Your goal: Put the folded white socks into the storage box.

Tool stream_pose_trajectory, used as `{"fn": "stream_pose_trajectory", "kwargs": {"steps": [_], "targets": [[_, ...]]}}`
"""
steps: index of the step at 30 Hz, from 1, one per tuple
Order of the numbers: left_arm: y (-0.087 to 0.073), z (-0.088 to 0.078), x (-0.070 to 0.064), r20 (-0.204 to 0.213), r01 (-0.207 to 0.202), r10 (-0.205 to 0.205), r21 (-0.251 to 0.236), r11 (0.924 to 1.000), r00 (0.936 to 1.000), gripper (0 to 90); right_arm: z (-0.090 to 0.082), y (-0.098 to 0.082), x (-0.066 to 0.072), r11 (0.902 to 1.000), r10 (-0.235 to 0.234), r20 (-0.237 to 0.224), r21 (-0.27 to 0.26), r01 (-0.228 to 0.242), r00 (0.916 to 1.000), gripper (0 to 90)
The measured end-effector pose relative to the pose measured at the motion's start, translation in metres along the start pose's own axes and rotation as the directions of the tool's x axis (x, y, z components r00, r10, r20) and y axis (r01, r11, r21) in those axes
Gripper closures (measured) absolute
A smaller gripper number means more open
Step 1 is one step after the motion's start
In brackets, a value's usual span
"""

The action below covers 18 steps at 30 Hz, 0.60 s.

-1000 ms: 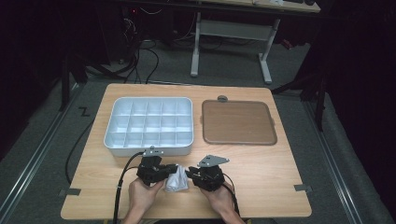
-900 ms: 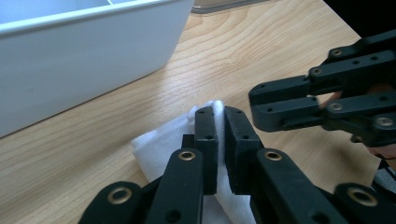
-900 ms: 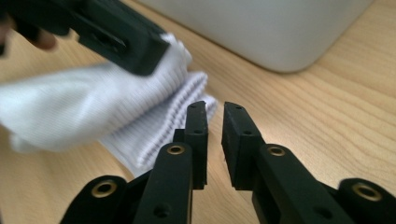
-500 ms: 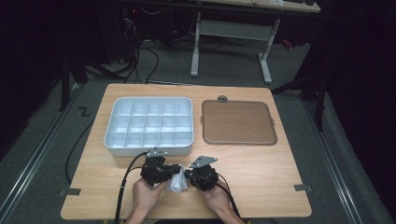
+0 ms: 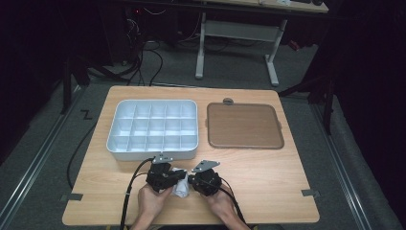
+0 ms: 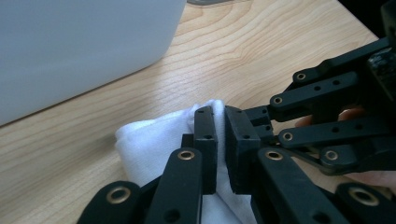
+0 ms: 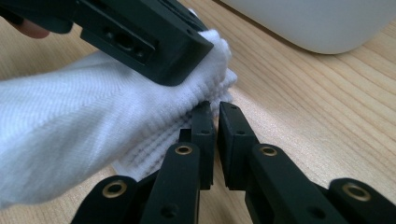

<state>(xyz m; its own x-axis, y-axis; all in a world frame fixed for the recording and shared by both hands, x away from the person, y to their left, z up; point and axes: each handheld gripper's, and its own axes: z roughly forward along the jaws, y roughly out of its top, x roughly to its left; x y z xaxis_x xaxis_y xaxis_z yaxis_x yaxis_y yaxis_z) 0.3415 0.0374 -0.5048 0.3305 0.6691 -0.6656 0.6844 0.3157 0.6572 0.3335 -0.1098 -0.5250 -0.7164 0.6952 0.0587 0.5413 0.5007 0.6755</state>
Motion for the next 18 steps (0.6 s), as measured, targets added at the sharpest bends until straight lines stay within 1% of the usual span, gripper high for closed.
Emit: {"fn": "stream_pose_trajectory", "kwargs": {"steps": [3, 5, 6, 9, 11, 14, 16, 17, 18], "targets": [[-0.003, 0.001, 0.001, 0.004, -0.015, 0.015, -0.008, 0.9999, 0.9999, 84.4, 0.0, 0.0, -0.001, 1.0, 0.001, -0.001, 0.0, -0.001, 1.0, 85.7], [-0.004, 0.001, 0.002, 0.006, -0.015, 0.015, -0.012, 0.9998, 0.9999, 84.5, 0.0, 0.0, -0.001, 1.0, 0.0, -0.002, 0.0, 0.0, 1.0, 85.5], [-0.005, 0.001, 0.002, 0.006, -0.022, 0.022, -0.016, 0.9996, 0.9997, 84.5, 0.0, 0.0, -0.001, 1.0, 0.001, -0.003, 0.001, -0.001, 1.0, 85.4], [-0.01, 0.002, 0.001, 0.004, -0.069, 0.069, -0.026, 0.9973, 0.9976, 84.7, -0.001, 0.0, -0.001, 1.0, -0.003, -0.001, 0.004, 0.003, 1.0, 85.4], [-0.012, 0.002, 0.002, 0.007, -0.08, 0.081, -0.032, 0.9963, 0.9967, 84.8, -0.001, 0.0, -0.001, 0.9999, -0.008, 0.002, 0.007, 0.008, 1.0, 85.2], [-0.011, 0.002, 0.003, 0.017, -0.092, 0.092, -0.022, 0.9955, 0.9956, 84.8, -0.002, -0.001, -0.001, 1.0, -0.005, 0.003, 0.006, 0.005, 1.0, 83.8], [-0.012, 0.003, 0.001, 0.012, -0.104, 0.104, -0.024, 0.9943, 0.9945, 84.3, -0.002, -0.001, -0.002, 1.0, -0.001, 0.004, 0.005, 0.001, 1.0, 82.6], [-0.012, 0.003, 0.0, 0.011, -0.117, 0.117, -0.022, 0.9929, 0.9931, 83.8, -0.003, -0.002, -0.002, 1.0, 0.0, 0.003, 0.005, 0.0, 1.0, 82.5], [-0.011, 0.003, -0.001, 0.012, -0.119, 0.119, -0.023, 0.9927, 0.9928, 83.2, -0.003, -0.002, -0.003, 1.0, 0.001, 0.002, 0.005, -0.001, 1.0, 82.6]]}}
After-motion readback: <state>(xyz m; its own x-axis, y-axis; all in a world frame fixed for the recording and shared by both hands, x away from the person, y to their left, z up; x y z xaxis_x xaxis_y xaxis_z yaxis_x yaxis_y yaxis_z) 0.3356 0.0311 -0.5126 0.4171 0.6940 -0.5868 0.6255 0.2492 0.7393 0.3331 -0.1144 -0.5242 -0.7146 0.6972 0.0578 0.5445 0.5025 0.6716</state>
